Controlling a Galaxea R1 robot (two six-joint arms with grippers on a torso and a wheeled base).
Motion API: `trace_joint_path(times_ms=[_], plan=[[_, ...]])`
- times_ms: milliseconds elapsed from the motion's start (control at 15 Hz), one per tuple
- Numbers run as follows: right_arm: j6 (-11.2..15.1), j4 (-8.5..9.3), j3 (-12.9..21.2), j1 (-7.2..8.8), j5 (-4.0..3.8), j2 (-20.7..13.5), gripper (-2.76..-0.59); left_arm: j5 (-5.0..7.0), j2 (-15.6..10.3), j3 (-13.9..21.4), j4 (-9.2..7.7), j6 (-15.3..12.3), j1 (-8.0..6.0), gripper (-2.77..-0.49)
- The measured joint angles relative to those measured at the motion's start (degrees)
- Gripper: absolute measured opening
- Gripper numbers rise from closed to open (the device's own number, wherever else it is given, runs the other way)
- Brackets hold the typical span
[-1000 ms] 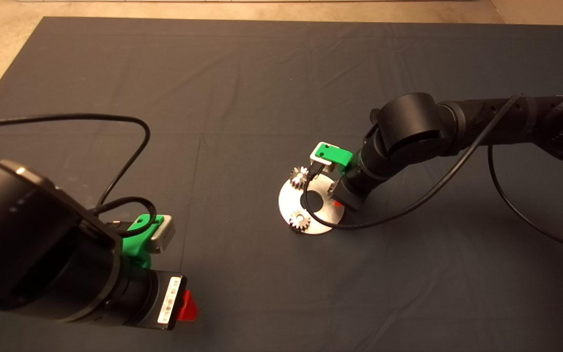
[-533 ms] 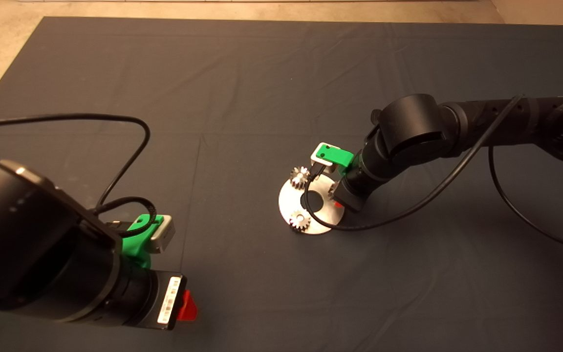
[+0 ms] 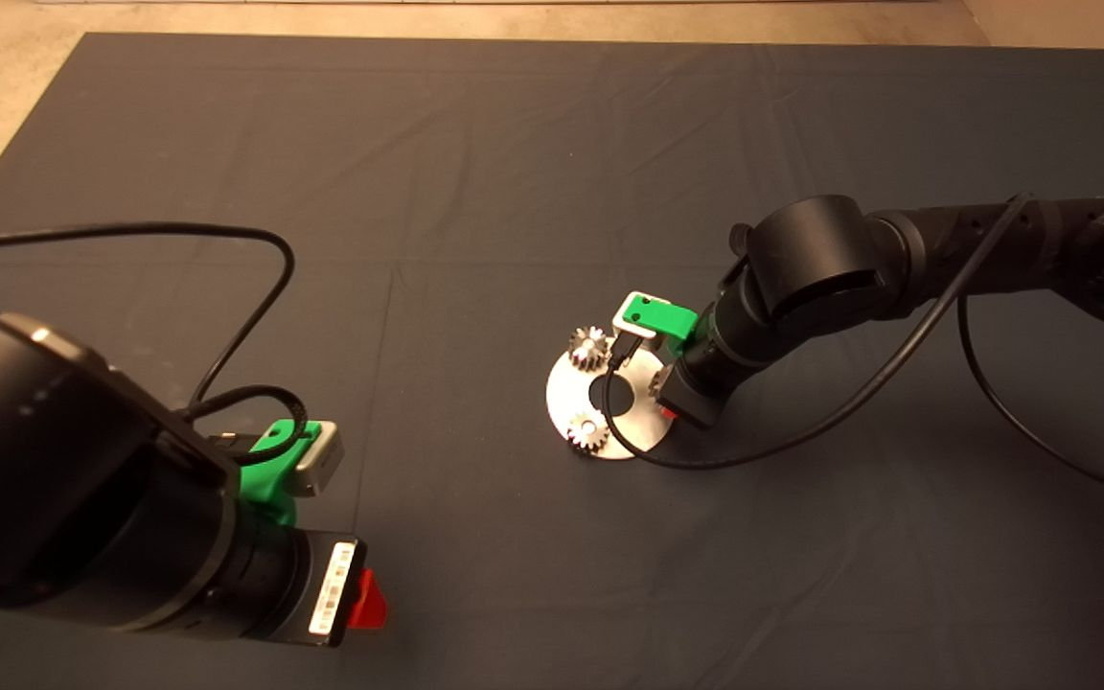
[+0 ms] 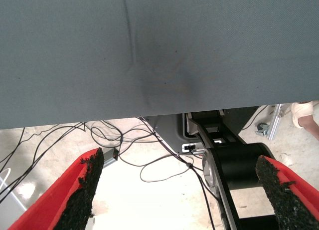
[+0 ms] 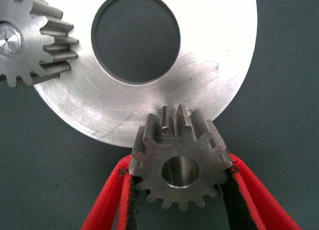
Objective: Install three planetary gears onto the carrier pins
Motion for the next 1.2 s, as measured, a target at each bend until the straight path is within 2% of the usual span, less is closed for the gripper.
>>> trace_joint_path(times_ms=[533, 1200], plan=[[0.00, 0.01, -0.30, 0.00, 0.02, 0.23, -2.38, 0.00, 0.00, 0.00, -0.02, 0.00, 0.00, -1.09], [-0.01, 0.64, -2.89, 0.52, 0.28, 0.83, -2.38, 0.00, 0.00, 0.00, -0.20, 0.00, -0.02, -1.09]])
